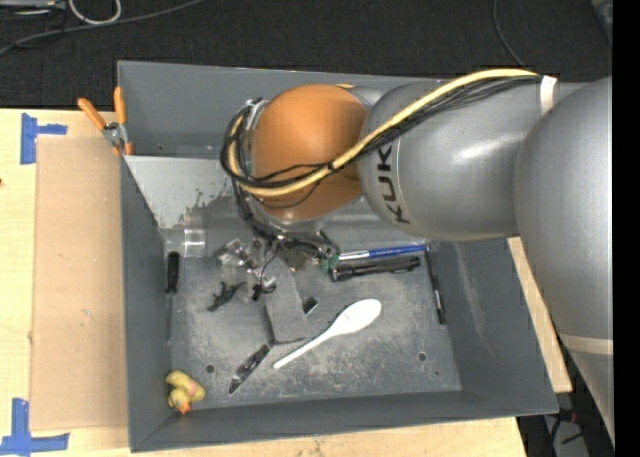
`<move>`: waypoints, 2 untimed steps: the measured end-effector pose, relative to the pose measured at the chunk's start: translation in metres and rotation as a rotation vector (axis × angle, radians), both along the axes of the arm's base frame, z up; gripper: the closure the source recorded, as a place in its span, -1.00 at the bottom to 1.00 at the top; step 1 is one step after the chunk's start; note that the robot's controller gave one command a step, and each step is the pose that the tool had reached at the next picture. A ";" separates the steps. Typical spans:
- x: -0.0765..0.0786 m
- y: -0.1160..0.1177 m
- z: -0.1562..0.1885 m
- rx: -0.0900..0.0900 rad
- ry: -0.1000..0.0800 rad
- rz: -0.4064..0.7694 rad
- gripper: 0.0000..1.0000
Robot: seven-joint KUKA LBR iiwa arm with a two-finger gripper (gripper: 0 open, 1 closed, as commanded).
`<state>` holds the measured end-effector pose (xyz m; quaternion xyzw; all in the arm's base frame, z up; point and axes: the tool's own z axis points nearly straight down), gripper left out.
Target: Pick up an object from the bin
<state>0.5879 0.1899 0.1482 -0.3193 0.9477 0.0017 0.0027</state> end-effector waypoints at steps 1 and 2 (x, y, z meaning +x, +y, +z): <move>-0.001 0.000 0.015 0.000 0.002 -0.003 1.00; -0.001 0.001 0.037 0.001 0.001 -0.006 1.00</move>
Offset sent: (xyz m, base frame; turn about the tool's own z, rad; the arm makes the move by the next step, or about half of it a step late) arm -0.0003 0.0002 0.0442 0.0017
